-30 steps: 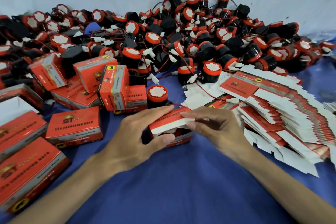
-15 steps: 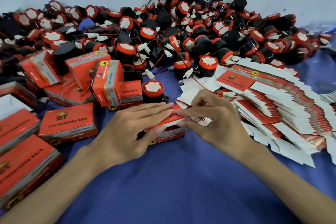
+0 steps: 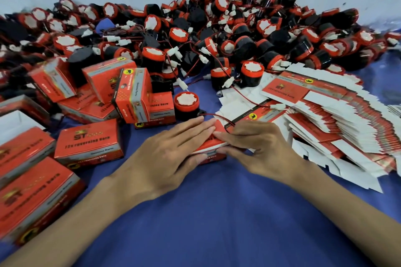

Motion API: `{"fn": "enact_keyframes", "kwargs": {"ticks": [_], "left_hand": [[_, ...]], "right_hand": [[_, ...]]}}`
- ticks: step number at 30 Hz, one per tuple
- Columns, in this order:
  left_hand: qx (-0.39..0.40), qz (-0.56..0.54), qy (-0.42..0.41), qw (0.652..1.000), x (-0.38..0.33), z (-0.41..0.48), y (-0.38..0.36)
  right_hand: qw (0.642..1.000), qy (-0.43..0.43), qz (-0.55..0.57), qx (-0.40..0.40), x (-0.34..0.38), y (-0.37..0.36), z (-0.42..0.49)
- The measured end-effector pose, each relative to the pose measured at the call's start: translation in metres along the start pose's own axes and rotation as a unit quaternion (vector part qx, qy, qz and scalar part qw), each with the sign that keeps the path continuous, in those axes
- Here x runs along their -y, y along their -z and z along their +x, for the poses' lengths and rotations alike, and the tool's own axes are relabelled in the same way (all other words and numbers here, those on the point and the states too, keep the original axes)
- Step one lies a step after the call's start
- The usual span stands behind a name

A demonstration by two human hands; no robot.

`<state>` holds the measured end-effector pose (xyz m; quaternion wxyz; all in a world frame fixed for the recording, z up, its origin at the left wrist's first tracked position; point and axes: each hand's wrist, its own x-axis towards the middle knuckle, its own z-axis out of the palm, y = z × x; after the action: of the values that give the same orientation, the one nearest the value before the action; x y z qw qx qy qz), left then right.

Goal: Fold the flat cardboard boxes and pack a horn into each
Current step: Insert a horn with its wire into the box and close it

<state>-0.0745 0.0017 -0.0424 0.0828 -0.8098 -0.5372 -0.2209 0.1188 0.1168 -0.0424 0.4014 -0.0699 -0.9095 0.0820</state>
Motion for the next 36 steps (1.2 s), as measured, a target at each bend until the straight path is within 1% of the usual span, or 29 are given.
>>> {"fn": "enact_keyframes", "kwargs": {"ticks": [3, 6, 8, 11, 12, 14, 15, 16, 17, 18, 19, 20, 21, 22, 23, 24, 27, 29, 31, 32, 34, 35, 36], "left_hand": [[-0.028, 0.032, -0.003, 0.999, -0.002, 0.006, 0.003], [-0.002, 0.099, 0.000, 0.995, -0.009, 0.011, 0.002], [0.017, 0.143, 0.008, 0.990, -0.014, 0.012, 0.000], [0.007, 0.156, 0.015, 0.988, -0.019, 0.013, 0.000], [0.004, 0.157, 0.020, 0.987, -0.020, 0.013, 0.000], [-0.004, 0.156, 0.036, 0.987, -0.022, 0.013, 0.001], [-0.011, 0.154, 0.044, 0.987, -0.023, 0.012, 0.001], [-0.017, 0.155, 0.049, 0.986, -0.024, 0.011, 0.001], [-0.027, 0.163, 0.045, 0.985, -0.024, 0.011, 0.001], [-0.034, 0.173, 0.031, 0.984, -0.023, 0.010, 0.001], [-0.036, 0.182, 0.016, 0.983, -0.022, 0.010, 0.001], [-0.034, 0.186, 0.011, 0.982, -0.022, 0.011, 0.001], [-0.030, 0.194, 0.020, 0.980, -0.022, 0.011, 0.001], [-0.022, 0.208, 0.038, 0.977, -0.023, 0.012, 0.002], [-0.012, 0.226, 0.062, 0.972, -0.024, 0.011, 0.002], [-0.001, 0.245, 0.089, 0.965, -0.025, 0.010, 0.004], [0.041, 0.304, 0.178, 0.935, -0.017, 0.008, 0.011], [0.065, 0.329, 0.233, 0.913, -0.006, 0.007, 0.017], [0.122, 0.344, 0.273, 0.890, -0.006, 0.008, 0.021], [0.150, 0.347, 0.277, 0.883, -0.007, 0.008, 0.021], [0.173, 0.357, 0.276, 0.875, -0.009, 0.008, 0.019], [0.164, 0.357, 0.268, 0.880, -0.008, 0.009, 0.018], [0.142, 0.344, 0.250, 0.894, -0.006, 0.009, 0.016]], "right_hand": [[1.000, 0.012, -0.015, 0.012, 0.001, -0.001, -0.001], [0.998, 0.029, -0.038, 0.042, 0.003, 0.000, -0.002], [0.997, 0.025, -0.032, 0.060, 0.002, 0.001, -0.003], [0.995, 0.007, -0.047, 0.089, 0.000, 0.009, -0.002], [0.994, 0.000, -0.073, 0.076, -0.002, 0.013, -0.001], [0.988, -0.029, -0.154, 0.001, -0.011, 0.023, 0.003], [0.976, -0.050, -0.208, -0.038, -0.018, 0.029, 0.005], [0.960, -0.087, -0.261, -0.056, -0.025, 0.034, 0.006], [0.940, -0.148, -0.306, -0.042, -0.033, 0.041, 0.007], [0.914, -0.235, -0.332, 0.015, -0.041, 0.046, 0.006], [0.879, -0.321, -0.342, 0.088, -0.047, 0.051, 0.003], [0.841, -0.389, -0.343, 0.153, -0.052, 0.055, 0.001], [0.809, -0.435, -0.337, 0.204, -0.055, 0.056, -0.001], [0.789, -0.458, -0.337, 0.234, -0.058, 0.057, -0.003], [0.779, -0.463, -0.345, 0.244, -0.059, 0.055, -0.003], [0.778, -0.457, -0.361, 0.235, -0.060, 0.054, -0.002], [0.788, -0.389, -0.435, 0.196, -0.054, 0.048, 0.005], [0.785, -0.347, -0.471, 0.207, -0.049, 0.044, 0.007], [0.777, -0.338, -0.480, 0.228, -0.046, 0.043, 0.009], [0.773, -0.334, -0.485, 0.237, -0.045, 0.043, 0.011], [0.771, -0.331, -0.485, 0.246, -0.043, 0.045, 0.013], [0.775, -0.335, -0.479, 0.239, -0.041, 0.047, 0.014], [0.783, -0.344, -0.466, 0.226, -0.039, 0.050, 0.014]]}}
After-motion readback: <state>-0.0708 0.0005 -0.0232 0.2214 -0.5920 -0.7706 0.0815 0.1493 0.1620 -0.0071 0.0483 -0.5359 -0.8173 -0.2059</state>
